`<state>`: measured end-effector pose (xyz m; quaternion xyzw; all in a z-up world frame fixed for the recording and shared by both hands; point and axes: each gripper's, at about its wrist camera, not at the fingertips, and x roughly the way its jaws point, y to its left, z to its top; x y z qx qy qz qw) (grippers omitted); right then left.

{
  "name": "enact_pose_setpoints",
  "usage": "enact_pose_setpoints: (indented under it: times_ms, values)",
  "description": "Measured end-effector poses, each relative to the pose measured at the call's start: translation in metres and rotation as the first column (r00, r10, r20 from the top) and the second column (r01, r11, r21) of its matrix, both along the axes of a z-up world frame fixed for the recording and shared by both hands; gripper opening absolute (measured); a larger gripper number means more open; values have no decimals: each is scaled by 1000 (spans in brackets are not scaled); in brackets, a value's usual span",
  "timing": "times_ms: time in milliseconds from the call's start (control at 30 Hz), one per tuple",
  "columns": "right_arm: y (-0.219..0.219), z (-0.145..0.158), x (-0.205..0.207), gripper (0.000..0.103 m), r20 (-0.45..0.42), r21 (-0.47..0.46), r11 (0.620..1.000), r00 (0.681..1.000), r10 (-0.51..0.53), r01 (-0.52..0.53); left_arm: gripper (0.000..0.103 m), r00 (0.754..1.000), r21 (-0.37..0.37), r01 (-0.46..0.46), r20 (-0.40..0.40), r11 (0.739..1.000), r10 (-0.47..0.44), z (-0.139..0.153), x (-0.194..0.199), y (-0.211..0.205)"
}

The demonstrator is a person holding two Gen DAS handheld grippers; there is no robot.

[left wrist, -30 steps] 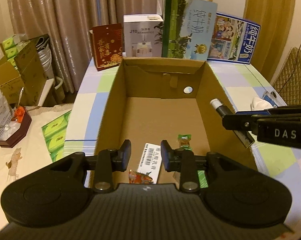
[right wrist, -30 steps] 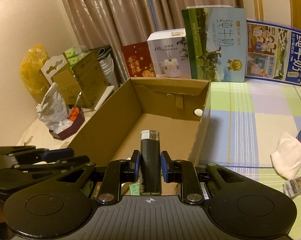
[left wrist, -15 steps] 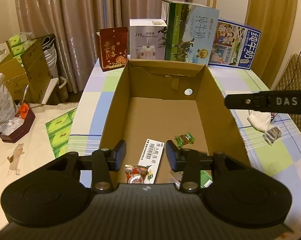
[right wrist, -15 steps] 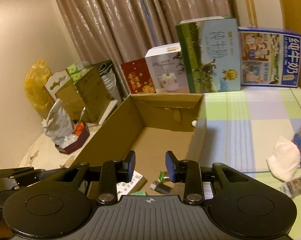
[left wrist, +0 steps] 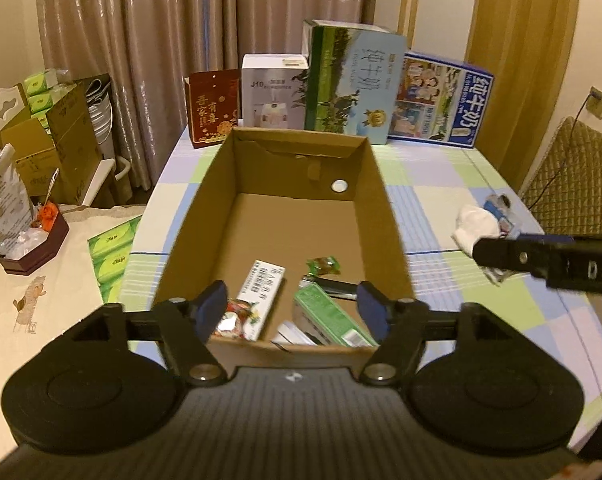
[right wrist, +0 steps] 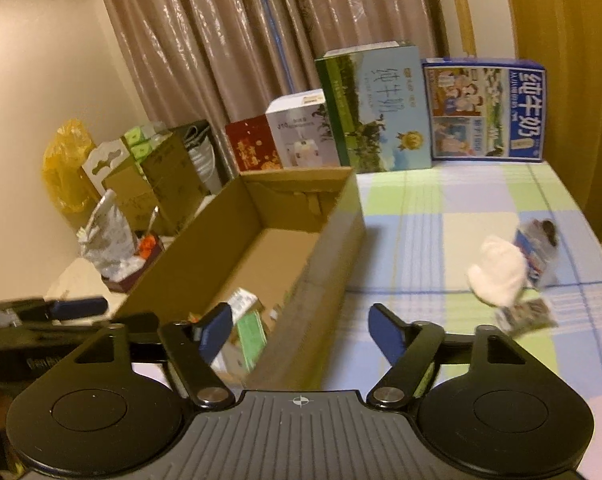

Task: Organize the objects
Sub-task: 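Withdraw both open tools back toward the cloth and snack packet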

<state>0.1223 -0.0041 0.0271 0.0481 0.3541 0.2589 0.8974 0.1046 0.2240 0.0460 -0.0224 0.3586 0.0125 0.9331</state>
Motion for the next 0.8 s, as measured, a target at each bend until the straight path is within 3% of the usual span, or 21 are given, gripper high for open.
enact_pose_setpoints:
  times_ms: [300,467,800]
  values:
    - [-50,3,-37,96,14,-27,999,999,-47,47,91,1000,-6,14,25,1000,-14,11,-31,-35]
    - [-85,0,-52,101,10,-43,993,994,-108,108,102,998,-9,36,45,999,-35,15,-44,-57]
    - [-151,-6,-65,101,-19,-49,969,970,-244,243,102,991,-20,122,54,992,-121,14,-51,-108]
